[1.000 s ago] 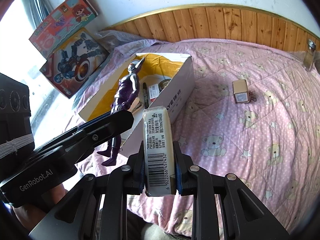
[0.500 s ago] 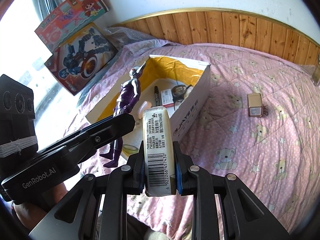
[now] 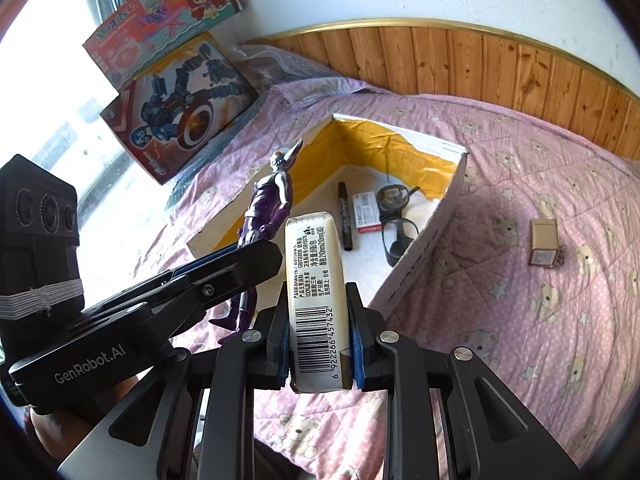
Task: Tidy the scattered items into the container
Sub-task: 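Lift the milk carton and figurine and carry them over the white box, then lower the carton and figurine into the box and open both grippers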
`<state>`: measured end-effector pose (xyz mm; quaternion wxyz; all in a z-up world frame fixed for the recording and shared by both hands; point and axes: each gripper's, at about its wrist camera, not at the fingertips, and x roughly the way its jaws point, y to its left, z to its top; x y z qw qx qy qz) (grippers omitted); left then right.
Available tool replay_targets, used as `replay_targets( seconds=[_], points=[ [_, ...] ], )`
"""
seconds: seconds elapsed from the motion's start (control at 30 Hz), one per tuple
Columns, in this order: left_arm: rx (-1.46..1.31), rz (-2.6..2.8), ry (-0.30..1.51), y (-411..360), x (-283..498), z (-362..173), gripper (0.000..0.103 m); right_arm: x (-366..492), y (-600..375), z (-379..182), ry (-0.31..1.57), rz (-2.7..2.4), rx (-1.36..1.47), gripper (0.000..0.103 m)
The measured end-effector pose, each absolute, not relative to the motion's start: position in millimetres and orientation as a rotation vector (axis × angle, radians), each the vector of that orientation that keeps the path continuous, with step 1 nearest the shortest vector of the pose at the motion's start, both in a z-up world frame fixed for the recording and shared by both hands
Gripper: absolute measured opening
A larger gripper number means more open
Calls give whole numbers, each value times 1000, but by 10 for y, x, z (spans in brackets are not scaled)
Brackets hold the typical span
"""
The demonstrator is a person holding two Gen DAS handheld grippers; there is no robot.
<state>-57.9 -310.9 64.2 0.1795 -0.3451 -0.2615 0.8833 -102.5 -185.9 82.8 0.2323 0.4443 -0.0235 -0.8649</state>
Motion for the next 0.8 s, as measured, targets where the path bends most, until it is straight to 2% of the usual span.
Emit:
replay_targets(
  seconds=[0.43,0.8],
  points=[
    [-1055,2507,-892,-3493,-773,487,28,-1375,-2049,787,-61,-2345,1234,25],
    [-1222,2446,-1059,-3595,-990,174,28,-1741,-2016,602,-164,-2319,1317,25]
  ],
)
